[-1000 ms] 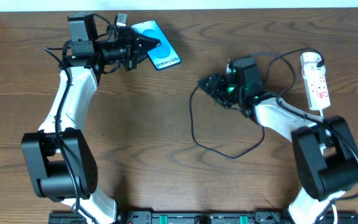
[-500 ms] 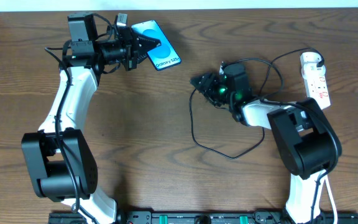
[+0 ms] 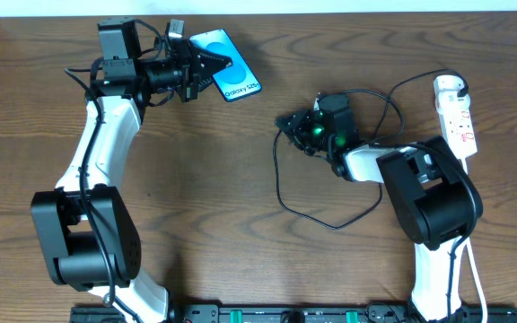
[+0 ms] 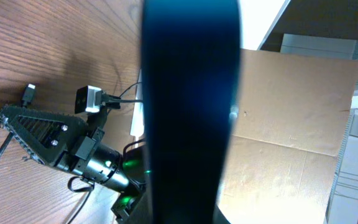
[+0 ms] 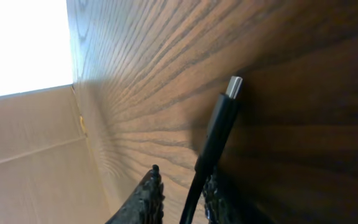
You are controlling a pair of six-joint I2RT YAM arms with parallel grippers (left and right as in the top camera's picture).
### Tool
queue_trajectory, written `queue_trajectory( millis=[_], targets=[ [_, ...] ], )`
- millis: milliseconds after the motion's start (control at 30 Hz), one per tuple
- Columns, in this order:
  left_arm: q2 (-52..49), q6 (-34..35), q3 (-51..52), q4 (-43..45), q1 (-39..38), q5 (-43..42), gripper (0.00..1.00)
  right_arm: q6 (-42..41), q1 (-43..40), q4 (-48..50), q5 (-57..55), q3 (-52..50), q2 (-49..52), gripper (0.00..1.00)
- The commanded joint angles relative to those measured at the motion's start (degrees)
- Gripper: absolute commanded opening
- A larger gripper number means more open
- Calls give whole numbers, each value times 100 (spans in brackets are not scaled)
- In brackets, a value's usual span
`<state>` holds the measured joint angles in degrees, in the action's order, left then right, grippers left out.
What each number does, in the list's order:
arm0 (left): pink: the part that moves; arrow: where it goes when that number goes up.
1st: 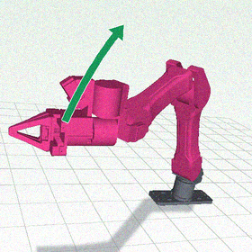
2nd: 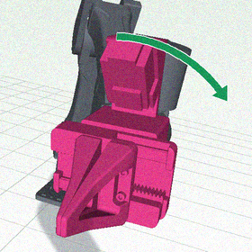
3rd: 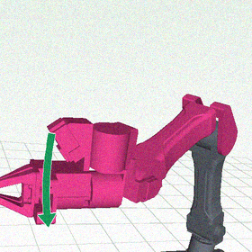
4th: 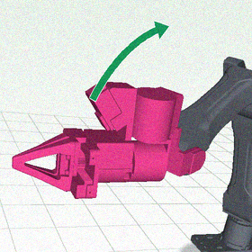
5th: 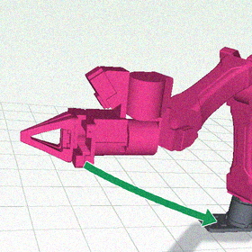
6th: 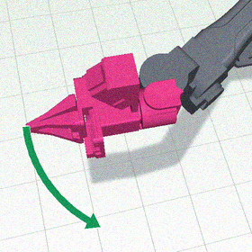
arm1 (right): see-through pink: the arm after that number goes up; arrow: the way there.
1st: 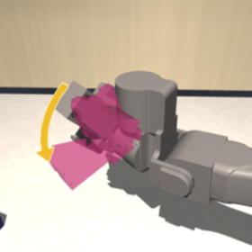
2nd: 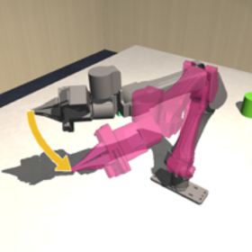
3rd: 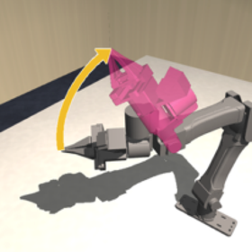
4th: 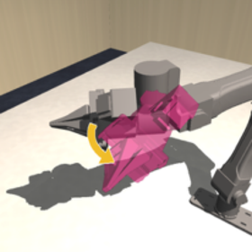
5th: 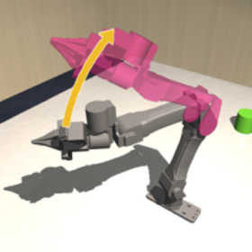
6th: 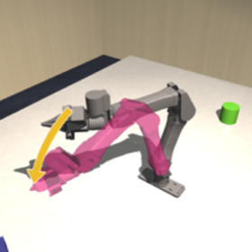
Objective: Plug charger to phone and switch on socket
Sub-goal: 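Grasp the black cable's USB-C end with the right gripper, then bring the cable plug toward the phone's bottom port held by left gripper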
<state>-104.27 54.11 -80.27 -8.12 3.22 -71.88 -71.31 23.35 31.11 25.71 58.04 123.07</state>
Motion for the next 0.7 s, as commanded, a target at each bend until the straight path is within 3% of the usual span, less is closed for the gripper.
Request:
queue_trajectory(
  millis=[0,200,367,667],
  targets=[
    [33,-94,-59,42,28,-208,8,573,-188,-107,-57,-68,234,16],
    [33,-94,-59,42,28,-210,7,765,-531,13,214,-68,234,1],
    [33,-94,-59,42,28,-210,7,1209,-616,269,723,-66,232,1],
    [33,-96,-59,48,31,-385,7,2726,-732,39,2594,-28,-286,1]
  ],
)
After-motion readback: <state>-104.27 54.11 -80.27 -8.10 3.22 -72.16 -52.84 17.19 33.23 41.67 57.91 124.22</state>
